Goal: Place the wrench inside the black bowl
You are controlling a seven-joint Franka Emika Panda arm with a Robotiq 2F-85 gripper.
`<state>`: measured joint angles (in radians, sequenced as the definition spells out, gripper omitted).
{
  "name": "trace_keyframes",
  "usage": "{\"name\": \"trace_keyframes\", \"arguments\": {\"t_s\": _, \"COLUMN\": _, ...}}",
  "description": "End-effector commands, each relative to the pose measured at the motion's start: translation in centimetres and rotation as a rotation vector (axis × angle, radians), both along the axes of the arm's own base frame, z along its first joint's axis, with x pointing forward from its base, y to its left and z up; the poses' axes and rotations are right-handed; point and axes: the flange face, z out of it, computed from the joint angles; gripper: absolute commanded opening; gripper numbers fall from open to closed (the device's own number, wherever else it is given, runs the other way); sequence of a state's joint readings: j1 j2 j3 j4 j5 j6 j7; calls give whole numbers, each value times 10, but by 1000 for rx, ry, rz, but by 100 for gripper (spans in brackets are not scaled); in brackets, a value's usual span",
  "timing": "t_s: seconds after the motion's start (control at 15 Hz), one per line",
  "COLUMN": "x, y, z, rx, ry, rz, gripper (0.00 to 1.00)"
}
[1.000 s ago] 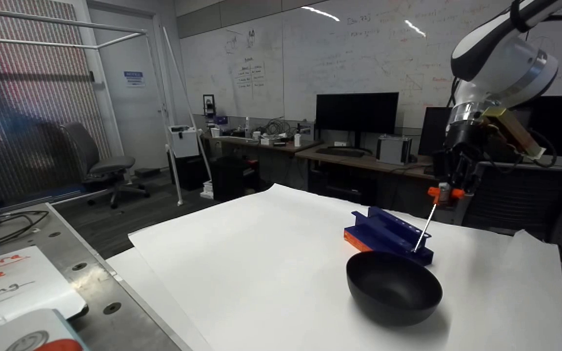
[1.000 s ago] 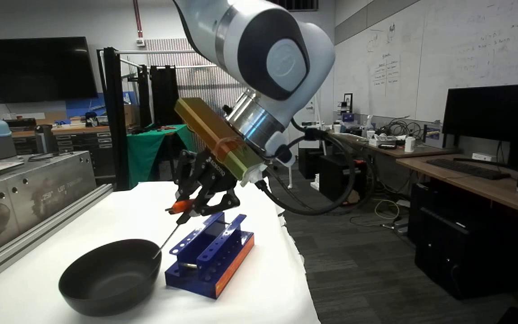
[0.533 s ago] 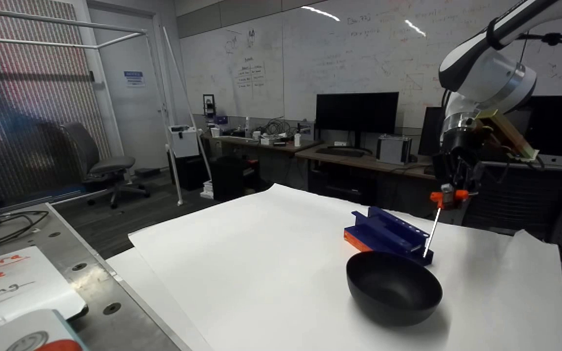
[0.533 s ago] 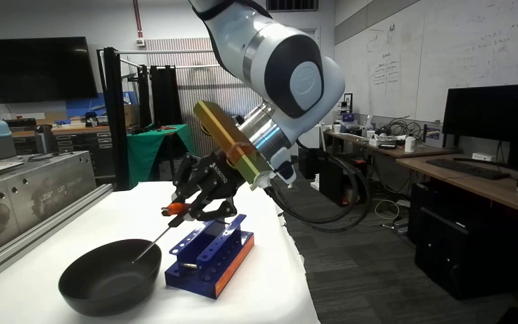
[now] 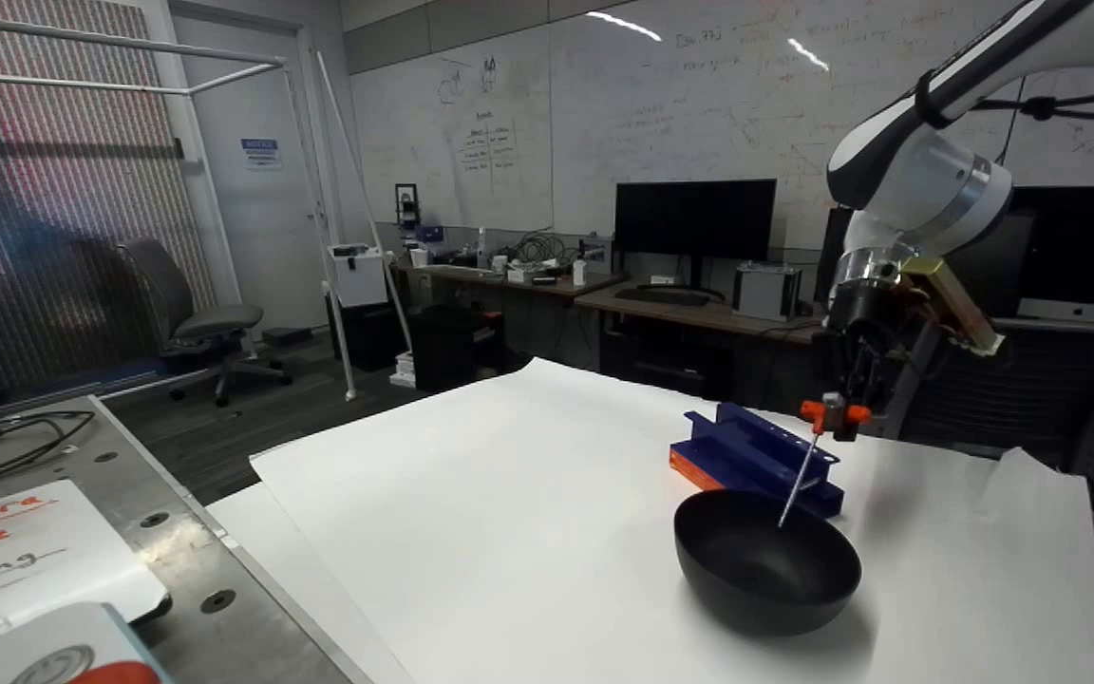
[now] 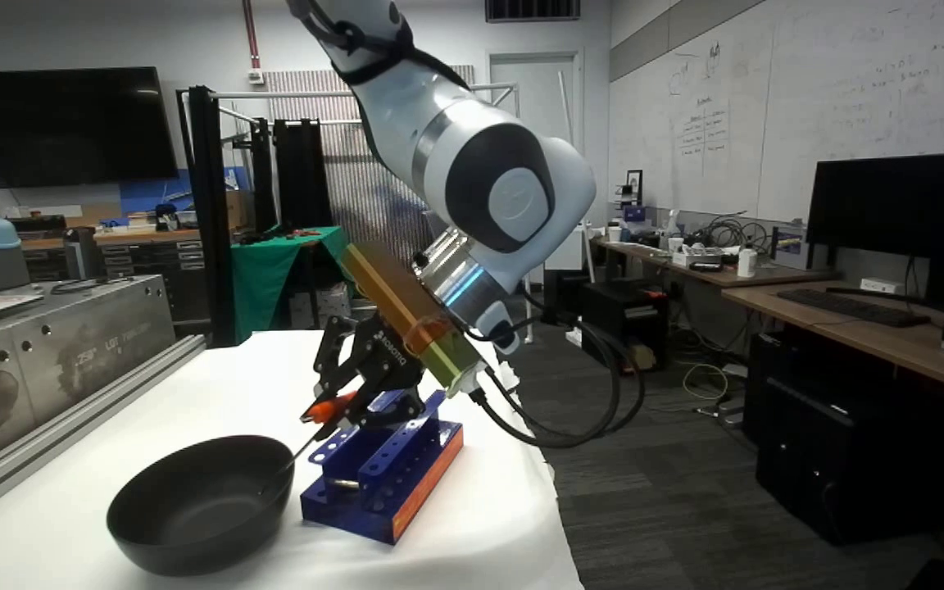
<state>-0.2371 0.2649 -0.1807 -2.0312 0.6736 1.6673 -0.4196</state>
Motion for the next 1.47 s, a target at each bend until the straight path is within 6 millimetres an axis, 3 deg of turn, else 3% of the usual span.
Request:
{"name": "trace_keyframes", "arguments": {"t_s": 0.0, "x": 2, "y": 22, "z": -8, "rx": -22, "ry": -89, "rz": 31, "gripper": 9}}
{"name": "trace_keyframes", "arguments": {"t_s": 0.2, "x": 0, "y": 42, "z": -24, "rx": -32, "ry": -110, "rz": 67, "gripper": 9}}
{"name": "trace_keyframes", "arguments": {"t_s": 0.27, "x": -1, "y": 48, "z": -29, "rx": -29, "ry": -120, "rz": 75, "gripper": 18}}
{"name": "trace_keyframes", "arguments": {"t_s": 0.33, "x": -2, "y": 53, "z": -33, "rx": -20, "ry": -120, "rz": 84, "gripper": 35}}
{"name": "trace_keyframes", "arguments": {"t_s": 0.4, "x": -3, "y": 59, "z": -38, "rx": -14, "ry": -119, "rz": 92, "gripper": 35}}
{"name": "trace_keyframes", "arguments": {"t_s": 0.47, "x": -5, "y": 64, "z": -42, "rx": -10, "ry": -119, "rz": 98, "gripper": 51}}
{"name": "trace_keyframes", "arguments": {"t_s": 0.67, "x": -7, "y": 71, "z": -47, "rx": -13, "ry": -143, "rz": 104, "gripper": 76}}
{"name": "trace_keyframes", "arguments": {"t_s": 0.87, "x": -5, "y": 71, "z": -35, "rx": -36, "ry": -209, "rz": 106, "gripper": 98}}
{"name": "trace_keyframes", "arguments": {"t_s": 1.4, "x": 4, "y": 65, "z": 43, "rx": -316, "ry": -474, "rz": 106, "gripper": 100}}
